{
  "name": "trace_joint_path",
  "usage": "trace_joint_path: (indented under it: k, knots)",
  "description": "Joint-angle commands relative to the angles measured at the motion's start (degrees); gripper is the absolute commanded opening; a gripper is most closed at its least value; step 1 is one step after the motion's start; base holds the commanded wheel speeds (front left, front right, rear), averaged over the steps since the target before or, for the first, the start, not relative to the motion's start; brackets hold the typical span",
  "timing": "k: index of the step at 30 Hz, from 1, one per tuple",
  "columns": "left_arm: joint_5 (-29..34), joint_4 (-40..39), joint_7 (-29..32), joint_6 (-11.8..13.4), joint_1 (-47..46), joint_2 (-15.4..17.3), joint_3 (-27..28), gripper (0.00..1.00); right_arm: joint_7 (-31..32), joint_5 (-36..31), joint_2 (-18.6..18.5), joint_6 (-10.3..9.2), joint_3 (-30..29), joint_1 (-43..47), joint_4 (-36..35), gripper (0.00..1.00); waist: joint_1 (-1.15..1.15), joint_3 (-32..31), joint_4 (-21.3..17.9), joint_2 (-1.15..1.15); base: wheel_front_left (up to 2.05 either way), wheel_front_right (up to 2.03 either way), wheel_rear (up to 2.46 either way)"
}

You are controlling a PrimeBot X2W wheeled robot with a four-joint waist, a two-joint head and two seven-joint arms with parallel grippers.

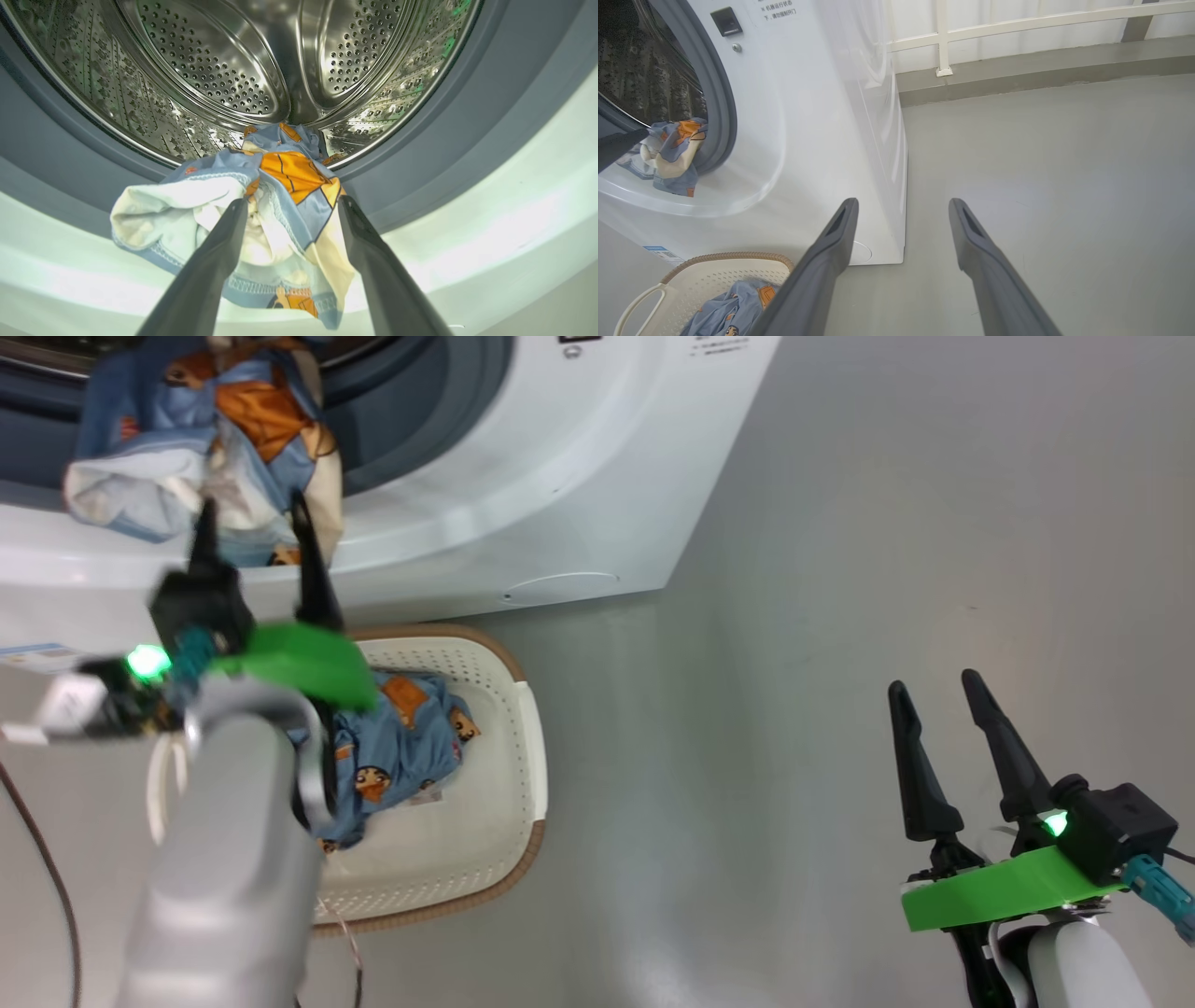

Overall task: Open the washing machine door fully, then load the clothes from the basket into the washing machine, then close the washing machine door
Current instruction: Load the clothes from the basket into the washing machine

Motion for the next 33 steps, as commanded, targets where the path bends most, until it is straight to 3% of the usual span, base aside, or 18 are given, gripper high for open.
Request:
trace_joint_path:
  k: [1,19,33]
  knots:
    - [0.33,-3.12,-0.28,0.12,3.0,1.17,0.68,1.0,-0.27,-0.8,-0.56,0.09,0.94,0.45,-1.59,1.0,0.0,-0.42,0.89,0.0,0.0,0.0,0.0]
    - [-3.83,-20.82,0.22,3.58,25.28,0.82,0.57,1.0,-0.27,-1.54,-1.68,0.09,-0.99,2.93,-1.97,1.0,0.0,-3.64,4.5,0.0,0.0,0.0,0.0]
    - [-4.56,-35.2,4.19,6.04,38.37,2.35,0.1,1.0,-0.27,-1.67,-2.27,0.09,-1.78,5.79,-2.23,1.0,0.0,-6.72,6.13,0.0,0.0,0.0,0.0]
